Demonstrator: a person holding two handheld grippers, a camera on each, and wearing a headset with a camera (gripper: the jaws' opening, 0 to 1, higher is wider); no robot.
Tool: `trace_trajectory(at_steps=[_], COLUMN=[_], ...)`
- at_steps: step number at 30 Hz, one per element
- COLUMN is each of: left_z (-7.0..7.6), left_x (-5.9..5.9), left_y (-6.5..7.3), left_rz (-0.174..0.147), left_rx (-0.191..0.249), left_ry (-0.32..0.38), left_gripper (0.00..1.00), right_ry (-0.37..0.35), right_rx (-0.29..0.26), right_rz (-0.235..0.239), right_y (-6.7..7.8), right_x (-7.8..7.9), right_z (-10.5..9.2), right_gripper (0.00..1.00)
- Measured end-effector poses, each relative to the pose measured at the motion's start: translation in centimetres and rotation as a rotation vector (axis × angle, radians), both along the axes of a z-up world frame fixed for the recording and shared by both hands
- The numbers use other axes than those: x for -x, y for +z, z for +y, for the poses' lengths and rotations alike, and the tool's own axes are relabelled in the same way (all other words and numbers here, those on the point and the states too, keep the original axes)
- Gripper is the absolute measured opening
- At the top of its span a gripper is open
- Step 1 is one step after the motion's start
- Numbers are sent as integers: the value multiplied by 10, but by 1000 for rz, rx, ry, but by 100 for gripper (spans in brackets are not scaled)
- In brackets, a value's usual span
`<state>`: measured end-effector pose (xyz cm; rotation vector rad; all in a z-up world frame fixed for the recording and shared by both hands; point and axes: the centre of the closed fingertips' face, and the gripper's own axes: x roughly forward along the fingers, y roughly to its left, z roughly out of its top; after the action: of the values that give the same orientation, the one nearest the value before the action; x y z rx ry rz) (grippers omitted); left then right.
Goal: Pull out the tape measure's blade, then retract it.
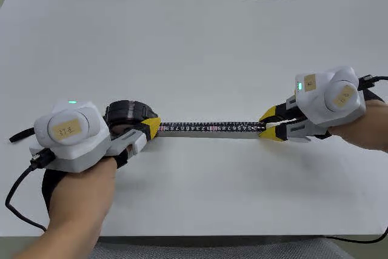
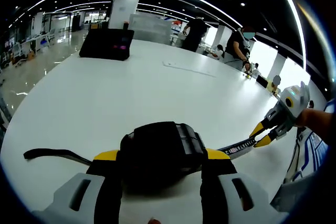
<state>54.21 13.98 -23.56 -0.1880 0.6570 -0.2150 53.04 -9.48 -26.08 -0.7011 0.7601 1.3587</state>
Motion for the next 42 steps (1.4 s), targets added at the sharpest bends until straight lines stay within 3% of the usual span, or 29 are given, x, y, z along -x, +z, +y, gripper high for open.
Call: trace_trajectory(at_steps=[42], left_z=[3], left_x=[-1], left_y=[1], left_rz=[6], left_rx=[54], left_ry=[5], left_gripper=[56], right_ry=[20], right_rx=[-92], right_rz=[29], right_y=[4], right_x=[-1], right_z=[62], right_gripper=[10])
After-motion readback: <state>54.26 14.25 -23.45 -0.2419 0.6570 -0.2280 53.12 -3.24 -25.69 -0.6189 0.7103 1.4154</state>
